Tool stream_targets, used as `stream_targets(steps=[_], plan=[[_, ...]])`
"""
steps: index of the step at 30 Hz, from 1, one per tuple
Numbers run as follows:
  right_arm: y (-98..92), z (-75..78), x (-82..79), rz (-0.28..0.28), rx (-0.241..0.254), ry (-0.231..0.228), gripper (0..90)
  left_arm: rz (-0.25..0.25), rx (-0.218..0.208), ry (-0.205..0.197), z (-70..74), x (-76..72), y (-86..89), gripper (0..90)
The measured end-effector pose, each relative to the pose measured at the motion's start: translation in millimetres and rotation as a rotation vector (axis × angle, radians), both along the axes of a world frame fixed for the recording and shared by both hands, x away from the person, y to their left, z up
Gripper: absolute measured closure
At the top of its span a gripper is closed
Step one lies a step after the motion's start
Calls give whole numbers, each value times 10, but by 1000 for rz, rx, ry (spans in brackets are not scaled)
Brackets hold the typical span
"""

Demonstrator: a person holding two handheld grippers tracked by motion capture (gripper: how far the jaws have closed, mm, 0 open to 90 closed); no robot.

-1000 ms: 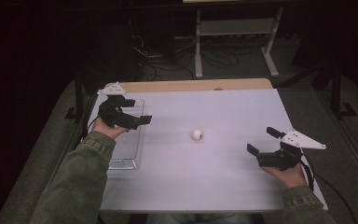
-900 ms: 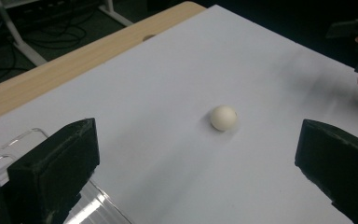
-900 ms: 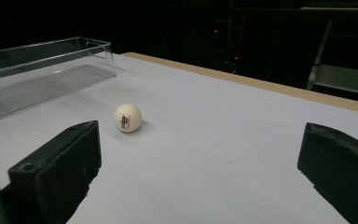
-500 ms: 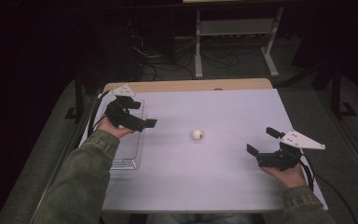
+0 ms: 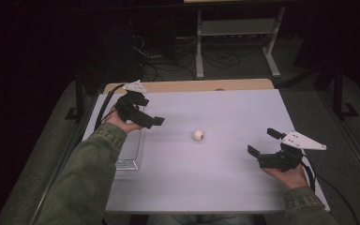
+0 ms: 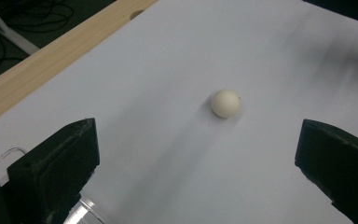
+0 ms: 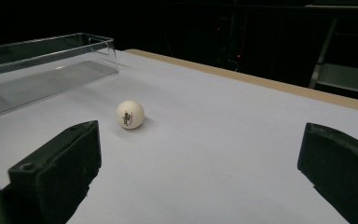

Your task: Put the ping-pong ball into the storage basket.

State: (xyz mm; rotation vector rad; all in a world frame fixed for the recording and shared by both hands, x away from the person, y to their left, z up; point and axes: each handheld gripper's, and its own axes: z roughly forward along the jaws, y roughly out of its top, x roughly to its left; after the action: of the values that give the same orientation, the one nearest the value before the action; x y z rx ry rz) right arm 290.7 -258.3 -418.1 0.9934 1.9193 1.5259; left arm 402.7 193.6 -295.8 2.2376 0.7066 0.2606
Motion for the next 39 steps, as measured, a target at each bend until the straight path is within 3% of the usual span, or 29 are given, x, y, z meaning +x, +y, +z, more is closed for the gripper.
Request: stream_targets(steps=[7,11,18,25,39], plan=[[1,-1,-2,4,-1,1,0,-45,24,7,-5,52,-127,0],[6,-2,-5,7,-3,5,0,-77,72,20,-34,82,-234,0],[7,0,-11,9,-4,1,0,-114,86,41,-79,136,-393,0],[5,1,-14,12,-4,2,0,-154,131,56,-114,176,-532,0],[6,5,-21,14,-4,-2,0,-218,181,85,-154,235,-764,0]])
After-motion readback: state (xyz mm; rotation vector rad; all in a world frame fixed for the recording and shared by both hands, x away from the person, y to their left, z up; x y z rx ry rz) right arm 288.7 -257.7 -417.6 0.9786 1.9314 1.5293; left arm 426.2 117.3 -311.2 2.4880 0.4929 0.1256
